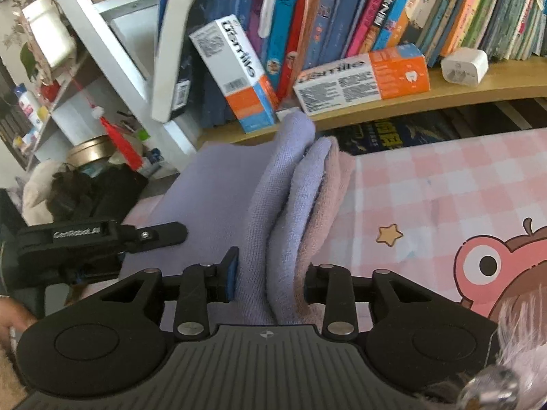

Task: Fold clothes
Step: 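Pinch the folded lavender edge with the left gripper while the right gripper pinches the stacked edge, then open both grippers and release the folded sweater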

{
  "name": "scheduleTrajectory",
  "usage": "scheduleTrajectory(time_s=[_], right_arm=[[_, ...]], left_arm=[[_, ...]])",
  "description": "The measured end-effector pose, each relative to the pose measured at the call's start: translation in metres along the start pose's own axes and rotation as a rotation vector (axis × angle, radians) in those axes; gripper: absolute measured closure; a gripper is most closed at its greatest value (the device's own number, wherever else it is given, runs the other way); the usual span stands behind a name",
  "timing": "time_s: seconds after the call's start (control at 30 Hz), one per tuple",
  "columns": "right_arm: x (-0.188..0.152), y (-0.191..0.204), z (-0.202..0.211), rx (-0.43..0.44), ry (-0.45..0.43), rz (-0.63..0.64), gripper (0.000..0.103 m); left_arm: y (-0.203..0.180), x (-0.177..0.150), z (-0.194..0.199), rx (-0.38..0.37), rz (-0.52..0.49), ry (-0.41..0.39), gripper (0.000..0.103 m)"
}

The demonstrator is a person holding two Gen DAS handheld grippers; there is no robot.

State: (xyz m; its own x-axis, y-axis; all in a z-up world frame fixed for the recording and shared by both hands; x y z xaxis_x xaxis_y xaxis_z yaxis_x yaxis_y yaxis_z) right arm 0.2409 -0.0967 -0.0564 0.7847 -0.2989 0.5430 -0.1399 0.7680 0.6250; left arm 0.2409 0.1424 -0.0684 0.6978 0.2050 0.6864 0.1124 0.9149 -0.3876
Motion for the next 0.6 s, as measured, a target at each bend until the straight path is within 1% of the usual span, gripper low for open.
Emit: scheduleTrajectory(time_s=[0.03, 0.1, 0.13, 0.2, 0.27, 0.33, 0.4, 0.53, 0.6], right_arm=[[0.000, -0.002, -0.001, 0.001, -0.001, -0.002, 0.067], [-0.001, -0.006, -0.002, -0.008, 0.001, -0.005, 0.057], [-0.001, -0.008, -0.002, -0.016, 0.003, -0.007, 0.055], [-0.001, -0.009, 0.000, -0.029, 0.003, -0.005, 0.047], [0.000, -0.009, 0.004, -0.063, -0.005, 0.012, 0.032], [0.002, -0.008, 0.011, -0.081, -0.019, 0.029, 0.029], [0.005, -0.007, 0.019, -0.096, -0.041, 0.036, 0.023], [0.007, -0.003, 0.040, -0.124, -0.098, 0.051, 0.017], [0.006, 0.000, 0.053, -0.138, -0.128, 0.067, 0.015]], left_arm=[[0.001, -0.001, 0.000, -0.001, 0.009, -0.004, 0.062], [0.001, -0.001, -0.001, 0.012, -0.001, 0.000, 0.060], [0.001, -0.001, -0.001, 0.022, -0.009, 0.003, 0.058], [0.001, 0.000, 0.000, 0.039, -0.014, 0.007, 0.057], [0.000, 0.001, 0.003, 0.059, -0.023, 0.007, 0.058], [-0.002, 0.004, 0.009, 0.089, -0.050, -0.002, 0.058], [-0.005, 0.006, 0.015, 0.117, -0.076, -0.011, 0.058], [-0.019, 0.006, 0.034, 0.167, -0.134, -0.032, 0.057], [-0.029, 0.003, 0.046, 0.192, -0.176, -0.046, 0.049]])
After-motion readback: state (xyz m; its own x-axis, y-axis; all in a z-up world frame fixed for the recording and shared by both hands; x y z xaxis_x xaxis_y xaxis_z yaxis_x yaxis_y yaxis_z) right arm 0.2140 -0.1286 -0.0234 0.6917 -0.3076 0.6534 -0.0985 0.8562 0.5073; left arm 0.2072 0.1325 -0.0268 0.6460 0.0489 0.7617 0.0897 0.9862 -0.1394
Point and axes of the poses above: each gripper's, at about its wrist camera, not at the fingertips, and z roughly against the way its jaws point, y to its left, x to its top, the point moved 5 cm from there along -z, roughly the way its jaws point, and after that the axes turned 14 degrees about -z, right-handed, at the moved point
